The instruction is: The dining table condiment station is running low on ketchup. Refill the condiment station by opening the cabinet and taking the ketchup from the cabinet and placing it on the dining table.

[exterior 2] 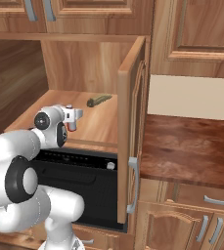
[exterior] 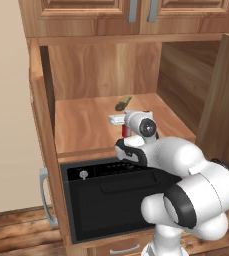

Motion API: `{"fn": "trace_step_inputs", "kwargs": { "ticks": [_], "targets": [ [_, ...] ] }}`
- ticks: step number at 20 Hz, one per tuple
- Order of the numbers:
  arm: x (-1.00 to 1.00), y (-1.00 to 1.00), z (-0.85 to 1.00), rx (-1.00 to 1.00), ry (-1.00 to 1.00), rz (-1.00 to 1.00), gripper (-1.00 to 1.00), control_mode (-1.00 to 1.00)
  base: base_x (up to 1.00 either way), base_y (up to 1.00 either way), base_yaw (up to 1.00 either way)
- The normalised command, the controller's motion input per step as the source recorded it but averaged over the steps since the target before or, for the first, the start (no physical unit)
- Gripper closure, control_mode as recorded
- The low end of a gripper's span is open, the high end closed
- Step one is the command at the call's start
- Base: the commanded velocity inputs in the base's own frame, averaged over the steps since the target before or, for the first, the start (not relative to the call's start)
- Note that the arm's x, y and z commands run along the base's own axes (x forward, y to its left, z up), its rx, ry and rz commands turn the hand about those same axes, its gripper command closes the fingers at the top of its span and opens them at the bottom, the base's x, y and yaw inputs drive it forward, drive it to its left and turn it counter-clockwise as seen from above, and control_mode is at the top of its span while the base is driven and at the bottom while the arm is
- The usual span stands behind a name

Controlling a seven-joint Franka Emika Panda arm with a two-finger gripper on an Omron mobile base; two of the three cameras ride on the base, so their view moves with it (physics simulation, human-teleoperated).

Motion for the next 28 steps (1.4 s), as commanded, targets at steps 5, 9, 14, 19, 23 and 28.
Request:
{"fn": "trace_step_inputs", "kwargs": {
  "ticks": [5, 9, 14, 19, 23, 28],
  "targets": [
    [0.08, 0.00, -0.11, 0.00, 0.02, 0.00, -1.00, -1.00, 0.00, 0.00, 0.00],
    [0.09, 0.00, -0.06, 0.00, 0.01, 0.00, -1.00, -1.00, 0.00, 0.00, 0.00],
    [0.11, -0.01, -0.01, 0.00, 0.00, 0.00, -1.00, -1.00, 0.00, 0.00, 0.00],
    [0.07, -0.03, 0.00, 0.00, 0.01, 0.00, -1.00, -1.00, 0.00, 0.00, 0.00],
    [0.00, -0.02, -0.06, 0.00, 0.03, 0.00, 1.00, -1.00, 0.00, 0.00, 0.00],
    [0.03, -0.01, -0.04, 0.00, 0.01, 0.00, 1.00, -1.00, 0.00, 0.00, 0.00]
  ]
}}
